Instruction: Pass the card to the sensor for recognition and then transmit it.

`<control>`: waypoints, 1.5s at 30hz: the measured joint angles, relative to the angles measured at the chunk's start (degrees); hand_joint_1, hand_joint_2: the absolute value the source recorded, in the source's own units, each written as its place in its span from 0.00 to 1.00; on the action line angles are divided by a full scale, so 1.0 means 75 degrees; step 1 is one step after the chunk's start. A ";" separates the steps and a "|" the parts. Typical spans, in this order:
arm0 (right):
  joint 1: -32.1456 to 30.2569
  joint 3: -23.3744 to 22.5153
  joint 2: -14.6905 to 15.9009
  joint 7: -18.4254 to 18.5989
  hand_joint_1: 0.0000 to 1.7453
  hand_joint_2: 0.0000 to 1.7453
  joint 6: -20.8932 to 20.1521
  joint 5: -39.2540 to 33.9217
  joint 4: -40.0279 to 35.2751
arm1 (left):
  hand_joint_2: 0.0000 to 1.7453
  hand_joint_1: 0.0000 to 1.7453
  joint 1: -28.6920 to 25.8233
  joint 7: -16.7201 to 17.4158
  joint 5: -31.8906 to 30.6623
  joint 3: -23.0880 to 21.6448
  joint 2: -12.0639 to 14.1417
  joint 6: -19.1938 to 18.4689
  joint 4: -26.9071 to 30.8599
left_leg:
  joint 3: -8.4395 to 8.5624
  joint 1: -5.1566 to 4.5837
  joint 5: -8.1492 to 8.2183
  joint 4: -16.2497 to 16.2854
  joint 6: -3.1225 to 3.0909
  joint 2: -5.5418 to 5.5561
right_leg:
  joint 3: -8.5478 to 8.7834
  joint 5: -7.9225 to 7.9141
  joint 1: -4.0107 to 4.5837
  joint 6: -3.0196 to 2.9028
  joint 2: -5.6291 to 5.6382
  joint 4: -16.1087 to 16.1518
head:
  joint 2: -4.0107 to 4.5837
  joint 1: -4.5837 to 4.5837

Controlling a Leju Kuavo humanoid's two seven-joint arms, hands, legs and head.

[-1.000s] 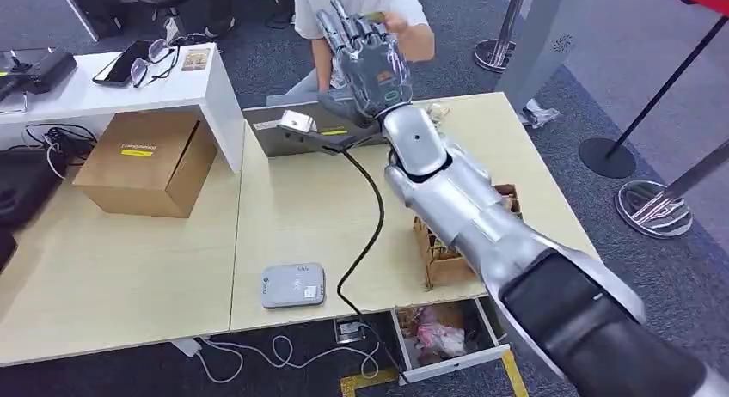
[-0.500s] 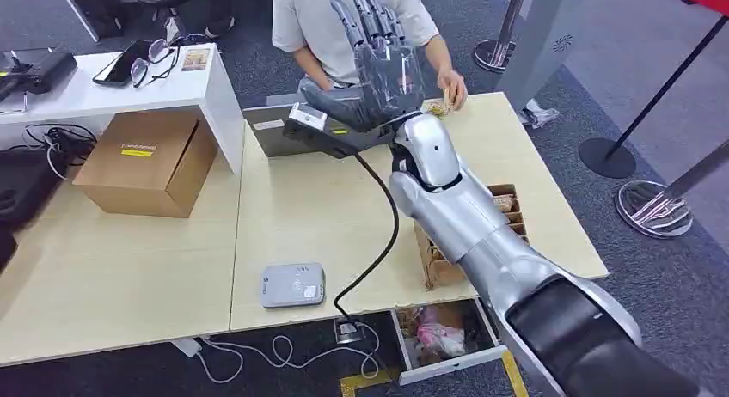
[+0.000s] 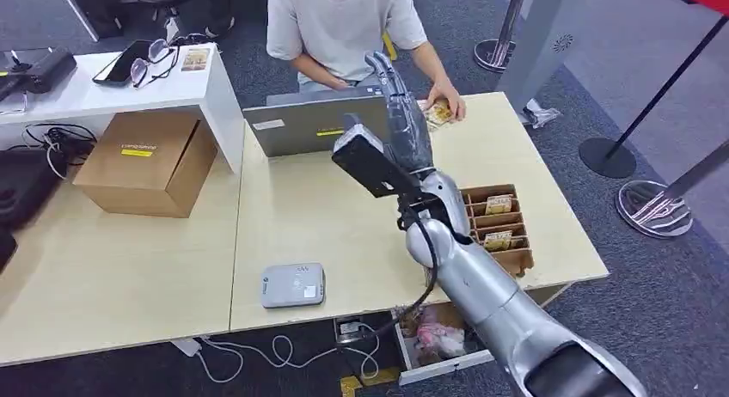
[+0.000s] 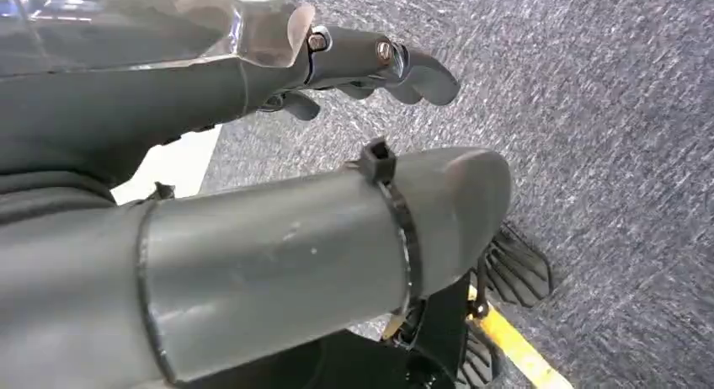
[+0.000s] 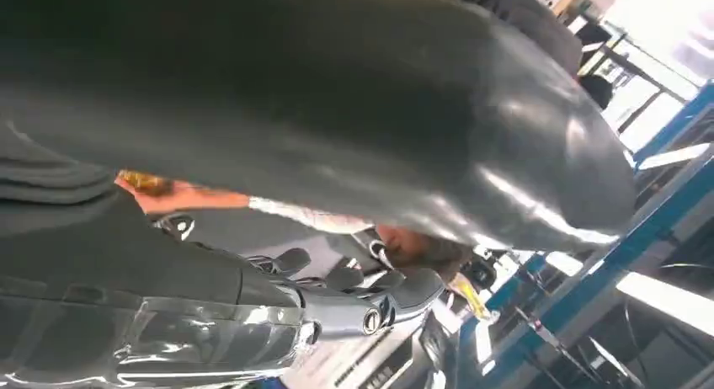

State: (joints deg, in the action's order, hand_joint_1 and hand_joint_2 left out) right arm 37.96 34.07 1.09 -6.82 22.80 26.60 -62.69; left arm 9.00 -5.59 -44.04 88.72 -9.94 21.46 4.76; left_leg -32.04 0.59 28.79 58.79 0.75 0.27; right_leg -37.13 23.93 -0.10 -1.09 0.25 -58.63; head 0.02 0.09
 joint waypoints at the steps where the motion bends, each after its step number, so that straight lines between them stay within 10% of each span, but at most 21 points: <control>1: -0.0162 0.0000 0.0084 0.0006 0.00 0.00 0.0058 0.0116 -0.0150 | 0.00 0.00 -0.0004 0.0026 0.0000 -0.0003 0.0003 -0.0029 0.0000 | -0.0001 0.0000 0.0000 0.0000 0.0000 0.0000 | 0.0000 0.0000 0.0000 0.0000 -0.0001 0.0000 | 0.0000 -0.0003; 11: -0.1110 -0.0087 0.0975 0.0367 0.00 0.00 0.0272 0.2115 -0.0987 | 0.00 0.00 -0.0034 0.0096 0.0169 0.0000 0.0009 -0.0131 0.0003 | -0.0004 -0.0001 0.0000 0.0000 0.0000 0.0002 | 0.0000 0.0000 -0.0001 0.0000 -0.0003 0.0002 | 0.0000 0.0000; 34: -0.3712 -0.1498 0.5224 0.0804 0.00 0.00 -0.3532 0.1751 -0.4408 | 0.00 0.00 -0.0379 -0.0225 0.0551 0.0000 0.0026 -0.0478 0.0119 | -0.0018 -0.0005 0.0032 0.0001 -0.0028 0.0016 | -0.0001 0.0018 -0.0007 0.0024 -0.0013 0.0009 | 0.0000 -0.0003; 45: -0.3951 -0.1250 0.5732 0.0755 0.00 0.00 -0.3649 0.2063 -0.4799 | 0.00 0.00 -0.0407 -0.0297 0.0530 0.0000 -0.0020 -0.0559 0.0154 | -0.0020 -0.0002 0.0031 0.0000 -0.0022 0.0011 | 0.0000 0.0019 -0.0006 0.0023 -0.0010 0.0007 | 0.0000 -0.0003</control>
State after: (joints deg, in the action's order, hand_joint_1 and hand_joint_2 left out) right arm 8.33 24.70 44.09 -1.16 -4.57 42.08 -98.68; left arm 5.95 -7.82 -40.06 88.72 -10.10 17.27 5.92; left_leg -32.19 0.57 29.02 58.79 0.58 0.35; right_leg -37.13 24.07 -0.14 -0.92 0.18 -58.58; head 0.02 0.07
